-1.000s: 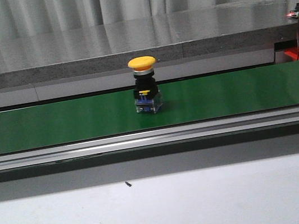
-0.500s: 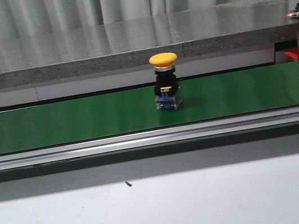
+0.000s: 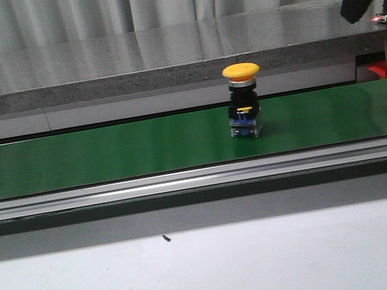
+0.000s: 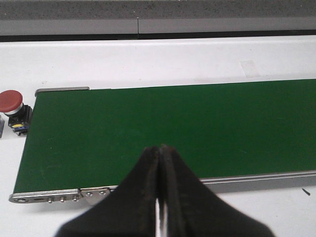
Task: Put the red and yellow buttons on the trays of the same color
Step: 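Lower the right gripper onto the yellow button on the belt and grasp it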
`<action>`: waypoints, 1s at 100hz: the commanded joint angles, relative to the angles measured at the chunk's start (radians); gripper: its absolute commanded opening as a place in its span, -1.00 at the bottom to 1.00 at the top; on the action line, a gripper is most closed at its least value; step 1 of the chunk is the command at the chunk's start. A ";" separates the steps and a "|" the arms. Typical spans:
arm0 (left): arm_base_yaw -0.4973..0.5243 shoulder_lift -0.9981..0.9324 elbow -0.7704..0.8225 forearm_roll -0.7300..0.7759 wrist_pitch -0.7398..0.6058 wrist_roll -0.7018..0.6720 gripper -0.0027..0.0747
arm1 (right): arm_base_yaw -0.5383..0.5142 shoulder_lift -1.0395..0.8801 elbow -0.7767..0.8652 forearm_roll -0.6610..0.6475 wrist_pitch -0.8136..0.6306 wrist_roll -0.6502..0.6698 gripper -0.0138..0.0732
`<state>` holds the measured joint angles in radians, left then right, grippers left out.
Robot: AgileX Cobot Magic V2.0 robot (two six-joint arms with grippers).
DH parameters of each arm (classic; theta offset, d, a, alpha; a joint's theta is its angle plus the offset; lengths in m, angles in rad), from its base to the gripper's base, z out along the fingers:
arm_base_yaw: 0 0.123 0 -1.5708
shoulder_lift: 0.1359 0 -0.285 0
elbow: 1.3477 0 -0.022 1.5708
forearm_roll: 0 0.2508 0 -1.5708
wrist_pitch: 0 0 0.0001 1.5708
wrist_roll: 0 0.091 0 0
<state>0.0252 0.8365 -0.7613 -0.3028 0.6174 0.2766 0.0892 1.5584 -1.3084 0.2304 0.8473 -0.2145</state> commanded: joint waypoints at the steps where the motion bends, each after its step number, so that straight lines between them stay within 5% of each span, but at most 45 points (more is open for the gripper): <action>1: -0.007 -0.010 -0.026 -0.018 -0.068 0.001 -0.98 | 0.032 -0.053 -0.024 0.012 0.005 -0.059 0.35; 37: -0.007 -0.010 -0.026 -0.018 -0.068 0.001 -0.98 | 0.119 0.011 -0.024 0.067 0.101 -0.269 0.35; 100: -0.007 -0.010 -0.026 -0.018 -0.068 0.001 -0.98 | 0.125 0.101 -0.024 0.189 -0.049 -0.356 0.33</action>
<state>0.0252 0.8365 -0.7613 -0.3028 0.6174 0.2766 0.2153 1.6956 -1.3084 0.3875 0.8508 -0.5572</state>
